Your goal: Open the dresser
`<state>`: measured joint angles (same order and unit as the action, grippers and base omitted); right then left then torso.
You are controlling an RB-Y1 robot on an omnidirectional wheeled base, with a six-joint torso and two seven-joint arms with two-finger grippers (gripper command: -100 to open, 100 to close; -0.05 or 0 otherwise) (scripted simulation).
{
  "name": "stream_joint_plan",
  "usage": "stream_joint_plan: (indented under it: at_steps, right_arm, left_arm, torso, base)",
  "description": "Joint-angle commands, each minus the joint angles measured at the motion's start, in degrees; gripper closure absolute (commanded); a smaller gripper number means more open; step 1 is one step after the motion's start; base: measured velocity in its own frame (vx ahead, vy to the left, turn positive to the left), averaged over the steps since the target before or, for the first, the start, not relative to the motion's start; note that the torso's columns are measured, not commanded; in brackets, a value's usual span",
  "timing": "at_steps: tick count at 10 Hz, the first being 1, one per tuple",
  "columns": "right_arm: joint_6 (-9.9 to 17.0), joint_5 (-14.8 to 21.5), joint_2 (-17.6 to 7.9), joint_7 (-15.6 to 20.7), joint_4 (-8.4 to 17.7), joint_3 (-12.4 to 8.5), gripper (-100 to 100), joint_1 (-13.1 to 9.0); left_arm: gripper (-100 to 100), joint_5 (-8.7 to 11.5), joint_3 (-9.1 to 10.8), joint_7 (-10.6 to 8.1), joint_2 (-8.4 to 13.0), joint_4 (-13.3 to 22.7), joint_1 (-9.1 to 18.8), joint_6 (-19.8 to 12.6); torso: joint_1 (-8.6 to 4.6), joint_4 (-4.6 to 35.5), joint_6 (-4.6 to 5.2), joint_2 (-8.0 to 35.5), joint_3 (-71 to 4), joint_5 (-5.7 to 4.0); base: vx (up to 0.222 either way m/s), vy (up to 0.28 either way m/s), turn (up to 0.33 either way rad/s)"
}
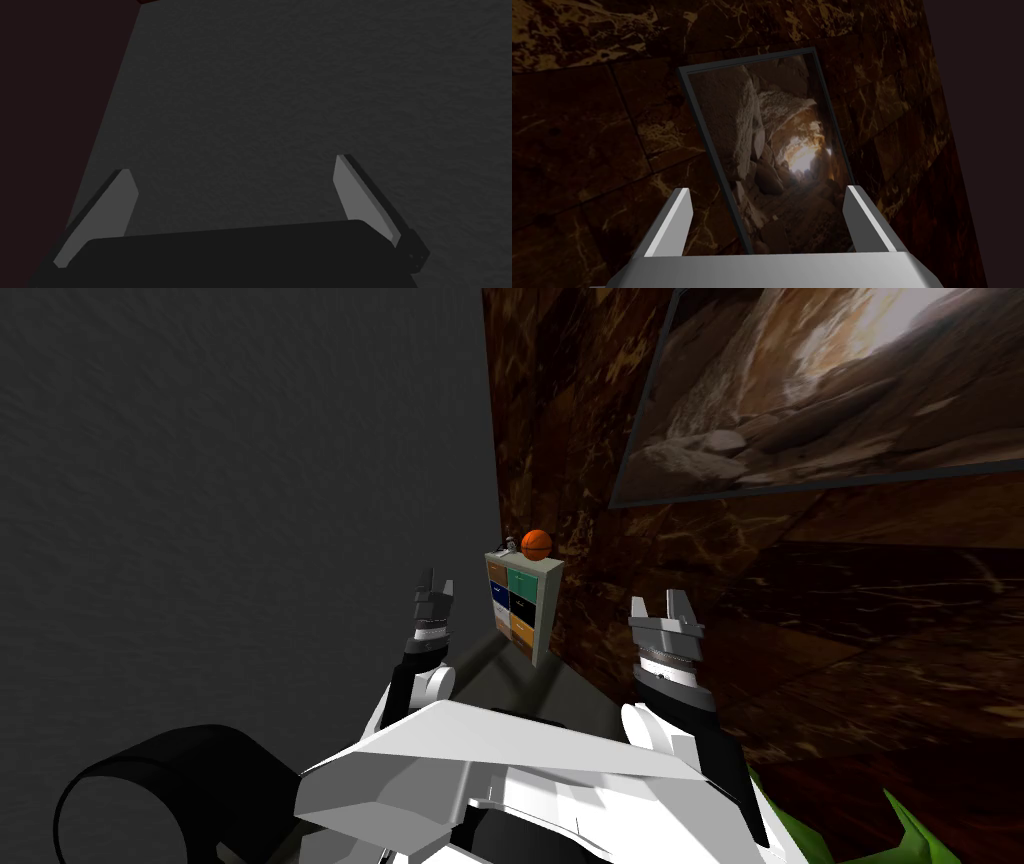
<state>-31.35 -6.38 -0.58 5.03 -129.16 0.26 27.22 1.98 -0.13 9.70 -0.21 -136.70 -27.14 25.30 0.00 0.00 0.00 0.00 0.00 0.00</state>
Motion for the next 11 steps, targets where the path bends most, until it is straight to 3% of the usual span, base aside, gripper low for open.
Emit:
stream_joint_plan:
  at_steps: [1, 9, 10, 11]
  right_arm:
    - [0.0, 0.0, 0.0, 0.0, 0.0, 0.0, 0, 0.0]
    - [0.0, 0.0, 0.0, 0.0, 0.0, 0.0, 0, 0.0]
    - [0.0, 0.0, 0.0, 0.0, 0.0, 0.0, 0, 0.0]
    - [0.0, 0.0, 0.0, 0.0, 0.0, 0.0, 0, 0.0]
  left_arm:
    - [0, 0.0, 0.00, 0.00, 0.0, 0.0, 0.0, 0.0]
    - [0, 0.0, 0.00, 0.00, 0.0, 0.0, 0.0, 0.0]
    - [-100, -0.2, -0.15, 0.06, 1.9, 0.7, 0.2, 0.0]
    - [-100, -0.3, -0.30, 0.11, 3.1, 1.4, 0.5, -0.1]
  torso:
    - [0.00, 2.3, 0.00, 2.3, -4.7, 0.00]
    - [0.00, 35.4, 0.00, 35.4, -70.7, 0.00]
    - [0.00, 39.6, 0.00, 39.6, -79.2, 0.00]
    - [0.01, 41.5, 0.00, 41.5, -83.2, 0.01]
  base:
    - [0.000, 0.000, 0.000]
    - [0.000, 0.000, 0.000]
    - [0.018, 0.000, -0.018]
    - [0.029, 0.002, -0.038]
